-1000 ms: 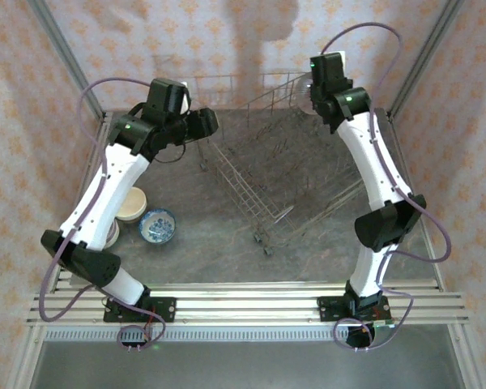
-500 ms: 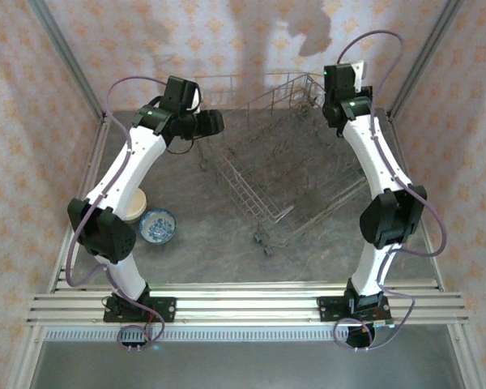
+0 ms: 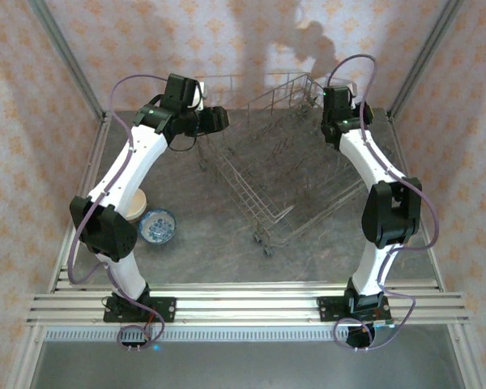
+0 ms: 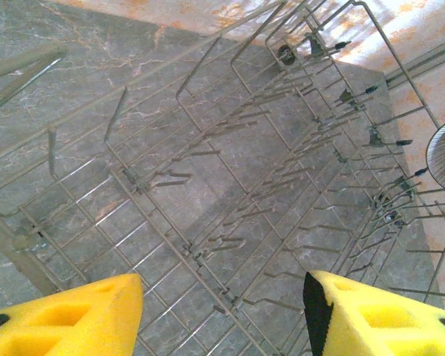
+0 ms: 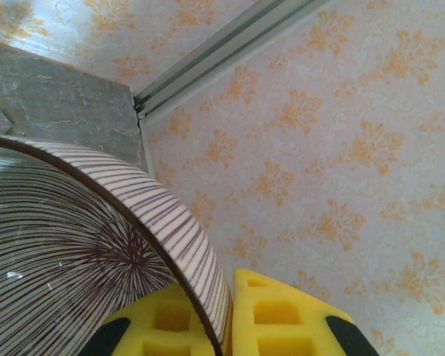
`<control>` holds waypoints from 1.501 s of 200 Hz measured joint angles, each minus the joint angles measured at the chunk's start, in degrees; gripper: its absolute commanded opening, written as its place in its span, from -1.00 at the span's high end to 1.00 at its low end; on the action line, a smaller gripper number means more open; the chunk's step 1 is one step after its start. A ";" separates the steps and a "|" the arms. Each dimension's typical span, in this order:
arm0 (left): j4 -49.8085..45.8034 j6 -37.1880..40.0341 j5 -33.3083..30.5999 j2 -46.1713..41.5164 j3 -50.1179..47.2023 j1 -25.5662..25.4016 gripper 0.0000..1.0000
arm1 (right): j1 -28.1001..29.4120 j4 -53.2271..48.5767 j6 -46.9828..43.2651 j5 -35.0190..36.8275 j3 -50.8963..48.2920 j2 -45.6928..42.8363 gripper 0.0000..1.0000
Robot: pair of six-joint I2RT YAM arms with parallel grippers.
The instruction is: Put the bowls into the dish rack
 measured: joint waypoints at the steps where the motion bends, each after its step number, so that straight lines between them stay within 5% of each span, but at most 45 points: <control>1: 0.02 0.02 0.02 0.00 -0.02 0.00 -0.21 | 0.00 0.13 -0.11 0.02 -0.09 0.00 1.00; 107: 0.61 1.11 0.20 -1.70 -3.69 0.00 -0.21 | 0.00 16.70 -18.78 -1.09 -6.23 0.04 1.00; 300: 2.25 2.56 1.31 -2.82 -6.47 0.02 -0.21 | 0.90 32.57 -28.94 1.95 -18.45 0.04 1.00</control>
